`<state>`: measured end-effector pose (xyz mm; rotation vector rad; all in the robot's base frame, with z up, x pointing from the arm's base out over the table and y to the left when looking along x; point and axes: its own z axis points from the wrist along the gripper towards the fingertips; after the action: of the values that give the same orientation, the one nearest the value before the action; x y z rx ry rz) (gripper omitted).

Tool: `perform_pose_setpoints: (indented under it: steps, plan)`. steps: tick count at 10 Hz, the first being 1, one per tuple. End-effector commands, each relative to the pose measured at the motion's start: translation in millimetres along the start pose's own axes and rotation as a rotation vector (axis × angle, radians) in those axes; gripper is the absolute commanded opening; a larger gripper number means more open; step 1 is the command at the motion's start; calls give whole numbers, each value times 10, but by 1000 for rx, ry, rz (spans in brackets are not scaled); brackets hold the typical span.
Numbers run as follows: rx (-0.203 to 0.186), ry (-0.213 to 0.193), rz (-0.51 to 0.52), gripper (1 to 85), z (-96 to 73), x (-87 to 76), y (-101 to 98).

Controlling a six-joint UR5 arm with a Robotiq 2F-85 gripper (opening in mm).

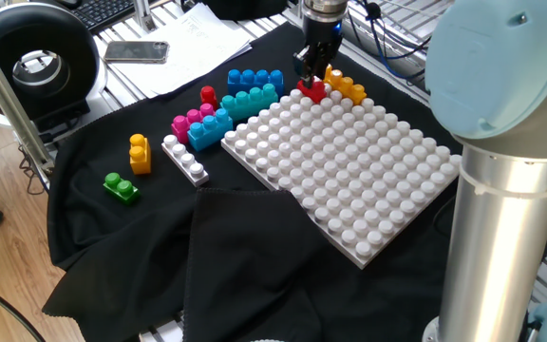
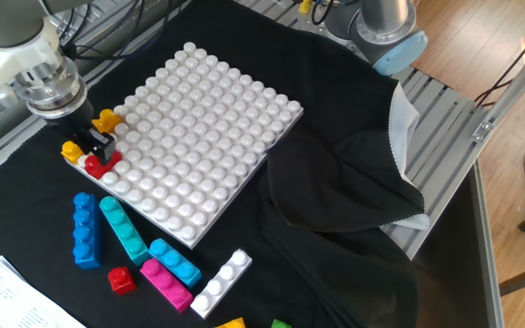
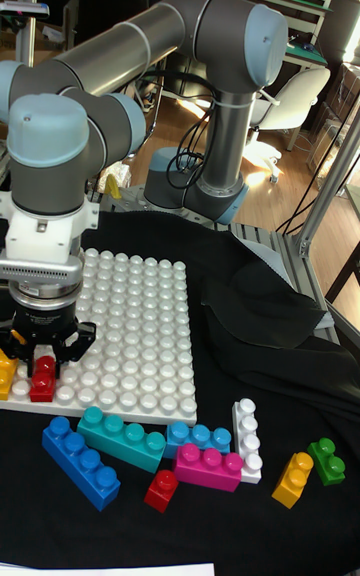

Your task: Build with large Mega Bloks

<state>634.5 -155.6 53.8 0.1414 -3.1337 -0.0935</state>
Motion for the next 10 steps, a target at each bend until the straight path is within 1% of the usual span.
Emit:
perform_pose_setpoints:
  steps: [1,2,3,4,5,6,7,8,9,10]
  plan:
    - [-29,-1,31,250,-16,0,70]
    - [-32,0,40,187,-18,3,82]
    - [-28,5,49,80,-15,12,71]
    - [-15,-6,51,40,-6,-24,35]
    - [-3,-21,43,40,-3,-63,3]
    - [-7,-27,34,107,-7,-76,15]
    - [-5,-29,31,130,0,-70,32]
    - [-5,-33,25,183,14,-72,53]
    - [-4,-42,12,270,24,-88,68]
    - [-17,-50,5,367,17,-102,103]
